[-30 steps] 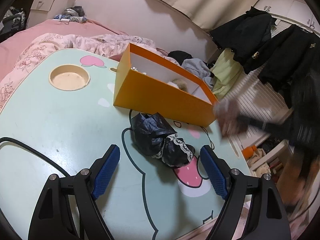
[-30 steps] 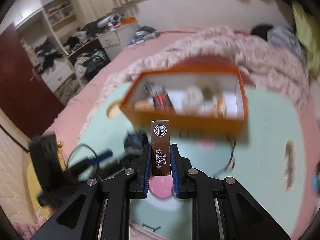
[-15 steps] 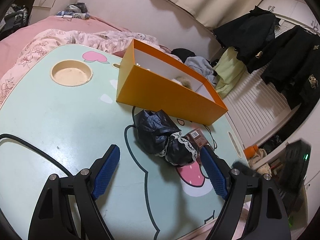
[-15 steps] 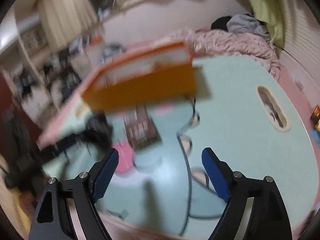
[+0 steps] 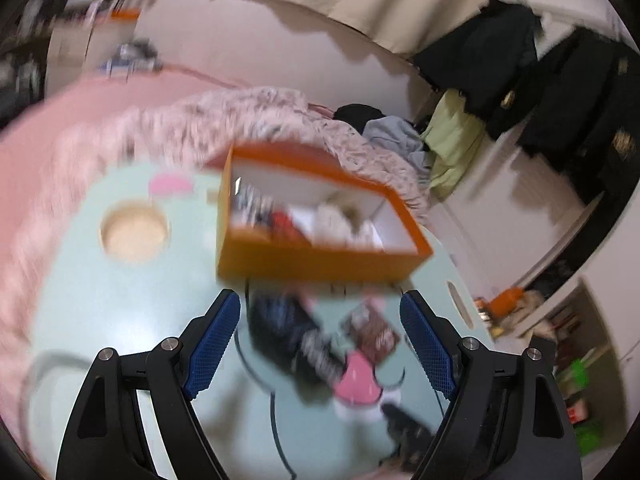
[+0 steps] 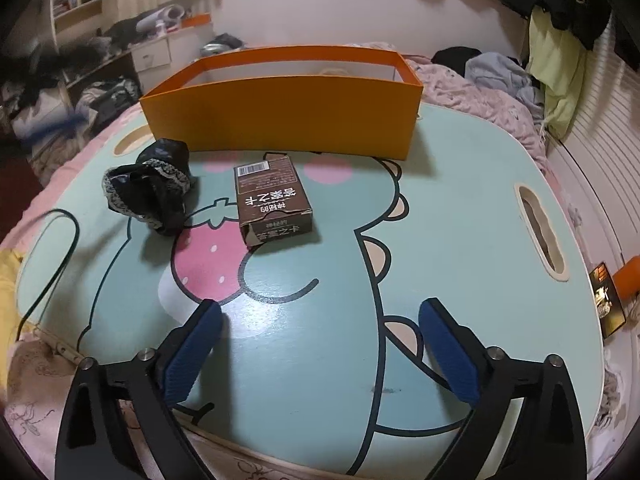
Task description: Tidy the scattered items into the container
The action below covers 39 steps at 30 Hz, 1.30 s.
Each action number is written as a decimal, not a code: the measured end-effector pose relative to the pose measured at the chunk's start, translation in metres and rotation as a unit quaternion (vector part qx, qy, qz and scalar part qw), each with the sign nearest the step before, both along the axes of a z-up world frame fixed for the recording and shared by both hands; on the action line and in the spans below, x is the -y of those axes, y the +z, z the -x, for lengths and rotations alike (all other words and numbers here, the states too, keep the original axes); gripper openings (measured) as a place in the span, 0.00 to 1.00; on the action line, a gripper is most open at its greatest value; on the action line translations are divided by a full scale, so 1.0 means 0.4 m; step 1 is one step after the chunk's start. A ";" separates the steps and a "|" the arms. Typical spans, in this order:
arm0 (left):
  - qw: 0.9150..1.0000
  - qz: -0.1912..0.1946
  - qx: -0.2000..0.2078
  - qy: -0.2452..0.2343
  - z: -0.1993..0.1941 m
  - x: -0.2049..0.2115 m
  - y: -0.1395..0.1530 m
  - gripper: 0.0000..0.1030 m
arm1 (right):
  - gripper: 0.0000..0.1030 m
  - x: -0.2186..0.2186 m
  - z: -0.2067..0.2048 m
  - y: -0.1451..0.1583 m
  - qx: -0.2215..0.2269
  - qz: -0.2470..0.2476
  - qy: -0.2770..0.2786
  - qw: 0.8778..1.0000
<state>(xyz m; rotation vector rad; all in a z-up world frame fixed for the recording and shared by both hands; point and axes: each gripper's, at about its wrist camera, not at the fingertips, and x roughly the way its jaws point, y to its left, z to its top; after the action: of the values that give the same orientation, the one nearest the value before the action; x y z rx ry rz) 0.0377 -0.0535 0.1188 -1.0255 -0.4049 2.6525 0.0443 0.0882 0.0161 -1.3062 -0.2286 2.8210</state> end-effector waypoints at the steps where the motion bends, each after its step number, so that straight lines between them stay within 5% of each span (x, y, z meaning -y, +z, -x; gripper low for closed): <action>1: 1.000 0.023 0.007 -0.017 0.037 -0.029 0.031 0.80 | 0.98 0.000 0.001 0.000 0.000 0.000 0.000 1.000; 5: 0.993 0.072 0.074 -0.064 0.211 -0.137 0.051 0.77 | 0.99 0.003 0.003 0.000 0.001 0.001 -0.002 1.000; 9: 0.976 0.123 0.171 -0.060 0.379 -0.216 -0.054 0.39 | 0.99 -0.005 0.006 -0.001 -0.001 0.002 -0.001 1.000; 11: 0.966 0.131 0.216 -0.057 0.436 -0.232 -0.113 0.39 | 0.99 -0.010 0.006 -0.001 -0.002 0.003 -0.001 1.000; 15: 0.966 0.143 0.210 -0.052 0.478 -0.255 -0.142 0.39 | 0.99 -0.018 0.002 -0.002 -0.004 0.005 0.001 1.000; 19: 0.956 0.166 0.240 -0.045 0.502 -0.274 -0.190 0.39 | 0.99 -0.018 0.001 -0.002 -0.004 0.005 0.001 1.000; 23: 0.956 0.201 0.211 -0.041 0.501 -0.278 -0.197 0.32 | 1.00 -0.021 0.000 -0.003 -0.004 0.005 0.002 1.000; 26: 0.968 0.149 0.196 -0.047 0.482 -0.240 -0.152 0.31 | 1.00 -0.024 -0.001 -0.003 -0.004 0.006 0.001 1.000; 30: 0.984 0.114 0.125 -0.061 0.388 -0.184 -0.015 0.31 | 1.00 -0.025 -0.001 -0.002 -0.005 0.003 -0.020 1.000; 34: 0.990 0.095 0.065 -0.084 0.225 -0.116 0.076 0.32 | 1.00 -0.026 -0.001 -0.001 -0.005 0.001 -0.030 1.000; 39: 0.990 0.095 0.069 -0.072 0.063 -0.024 -0.012 0.32 | 1.00 -0.026 -0.002 -0.002 -0.005 0.001 -0.031 1.000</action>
<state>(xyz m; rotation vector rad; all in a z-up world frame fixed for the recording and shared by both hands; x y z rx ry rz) 0.0127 -0.0439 0.1139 -1.2487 -0.1007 2.5360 0.0450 0.0985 0.0154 -1.2772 -0.1813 2.7765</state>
